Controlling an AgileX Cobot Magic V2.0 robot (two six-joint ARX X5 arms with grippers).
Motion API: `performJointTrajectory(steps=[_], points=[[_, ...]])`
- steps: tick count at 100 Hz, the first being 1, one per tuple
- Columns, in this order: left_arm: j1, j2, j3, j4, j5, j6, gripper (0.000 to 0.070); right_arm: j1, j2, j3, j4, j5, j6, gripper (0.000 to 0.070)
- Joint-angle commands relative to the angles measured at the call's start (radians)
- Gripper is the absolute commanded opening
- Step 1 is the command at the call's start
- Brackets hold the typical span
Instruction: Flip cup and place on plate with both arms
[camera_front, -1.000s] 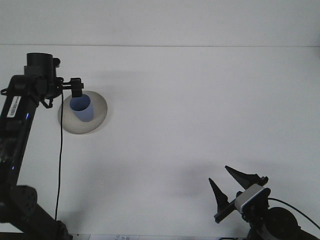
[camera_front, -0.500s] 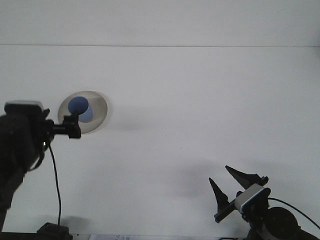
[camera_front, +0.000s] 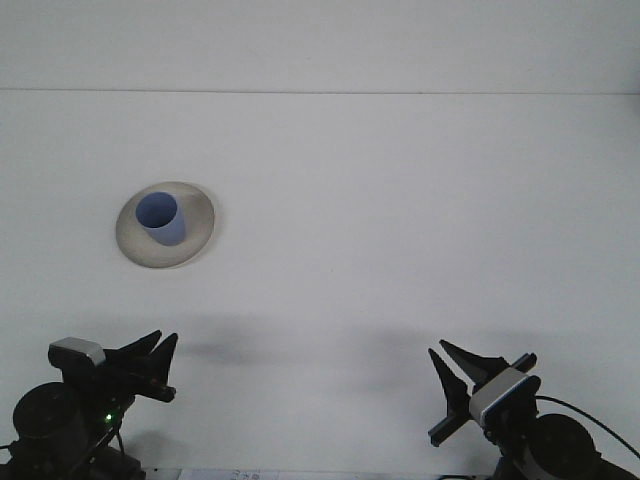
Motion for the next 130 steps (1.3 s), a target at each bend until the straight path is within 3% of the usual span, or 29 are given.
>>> performJointTrajectory(steps=[1, 71, 82, 102, 116, 130], points=[[-0.005, 0.0, 0.011, 0.021, 0.002, -0.003, 0.001, 0.01, 0.003, 0.008, 0.011, 0.0, 0.01, 0.0006], [-0.005, -0.004, 0.012, 0.025, 0.002, 0.009, 0.0016, 0.01, 0.003, 0.008, 0.011, 0.0, 0.014, 0.0006], [0.021, -0.015, -0.016, 0.088, -0.043, 0.195, 0.0016, 0.01, 0.003, 0.008, 0.011, 0.0, 0.014, 0.0006], [0.162, -0.129, -0.311, 0.43, -0.076, 0.46, 0.0016, 0.01, 0.003, 0.008, 0.011, 0.0, 0.014, 0.0006], [0.249, -0.224, -0.508, 0.575, -0.144, 0.486, 0.0016, 0.01, 0.003, 0.008, 0.011, 0.0, 0.014, 0.0006], [0.293, -0.261, -0.603, 0.599, -0.175, 0.474, 0.0016, 0.01, 0.003, 0.008, 0.011, 0.0, 0.014, 0.0006]])
